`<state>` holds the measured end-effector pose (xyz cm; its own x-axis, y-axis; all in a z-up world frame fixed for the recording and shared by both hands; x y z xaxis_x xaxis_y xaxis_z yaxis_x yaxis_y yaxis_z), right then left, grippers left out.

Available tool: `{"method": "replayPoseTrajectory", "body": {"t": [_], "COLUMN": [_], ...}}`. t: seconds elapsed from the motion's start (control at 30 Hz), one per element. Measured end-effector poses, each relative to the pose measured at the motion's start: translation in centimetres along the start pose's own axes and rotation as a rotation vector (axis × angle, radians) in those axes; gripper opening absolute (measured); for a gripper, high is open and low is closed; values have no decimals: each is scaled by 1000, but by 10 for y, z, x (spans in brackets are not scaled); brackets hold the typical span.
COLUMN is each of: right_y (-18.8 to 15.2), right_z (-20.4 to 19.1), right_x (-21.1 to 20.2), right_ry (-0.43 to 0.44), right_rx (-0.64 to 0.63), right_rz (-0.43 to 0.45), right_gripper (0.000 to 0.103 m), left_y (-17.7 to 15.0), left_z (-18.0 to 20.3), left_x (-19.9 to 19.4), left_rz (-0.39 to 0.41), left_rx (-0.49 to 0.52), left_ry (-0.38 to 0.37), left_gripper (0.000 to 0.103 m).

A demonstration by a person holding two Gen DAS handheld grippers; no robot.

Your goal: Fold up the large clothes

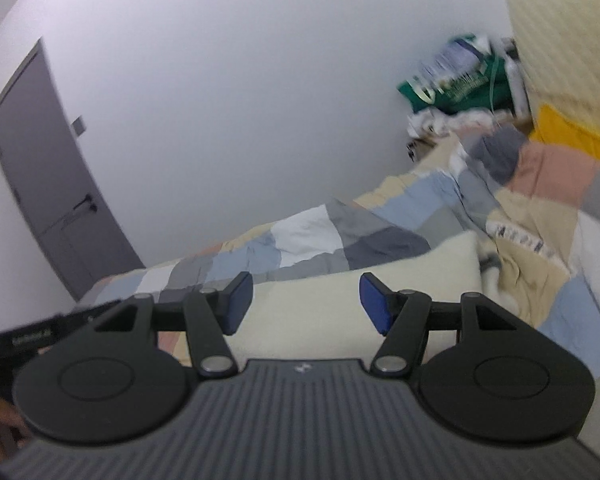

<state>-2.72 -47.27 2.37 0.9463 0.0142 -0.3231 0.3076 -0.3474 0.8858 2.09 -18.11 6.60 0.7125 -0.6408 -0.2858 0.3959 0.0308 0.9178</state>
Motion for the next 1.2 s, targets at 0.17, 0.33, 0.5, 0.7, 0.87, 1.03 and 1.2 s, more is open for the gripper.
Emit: {"method": "replayPoseTrajectory", "body": {"t": [0.17, 0.33, 0.5, 0.7, 0.87, 1.03, 1.2], "right_y": [-17, -39, -58, -73, -82, -87, -87], "right_z": [-17, -22, -28, -35, -34, -31, -31], "right_x": [-12, -18, -19, -24, -23, -20, -19], "right_ry": [3, -8, -32, -57, -73, -85, -78], "right_rx": [-58, -85, -118, -159, -157, -149, -148], "right_rz": [9, 4, -14, -18, -37, -50, -46], "right_gripper": [63, 63, 63, 63, 63, 63, 63], "left_y": [-23, -47, -58, -69, -71, -75, -77], "left_z": [15, 12, 2, -1, 2, 2, 0], "left_x": [-18, -31, -40, -41, -39, -34, -28], "left_rz": [12, 16, 26, 37, 30, 15, -3], "left_rx": [62, 52, 4, 12, 27, 32, 30], "left_ry": [13, 18, 11, 20, 17, 19, 19], "left_gripper": [64, 64, 64, 64, 64, 64, 64]}}
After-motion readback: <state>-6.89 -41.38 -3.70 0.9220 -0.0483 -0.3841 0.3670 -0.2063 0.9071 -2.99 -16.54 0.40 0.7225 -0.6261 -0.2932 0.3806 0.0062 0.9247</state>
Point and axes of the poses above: each gripper's, at about its wrist camera, not at the fingertips, and x roughly the way its jaws point, z to its right, y to its top, the point moved 3 cm from there along x, roughly the way its jaws point, and after that the axes turned 2 degrees about -x, right-handed, at the moved point
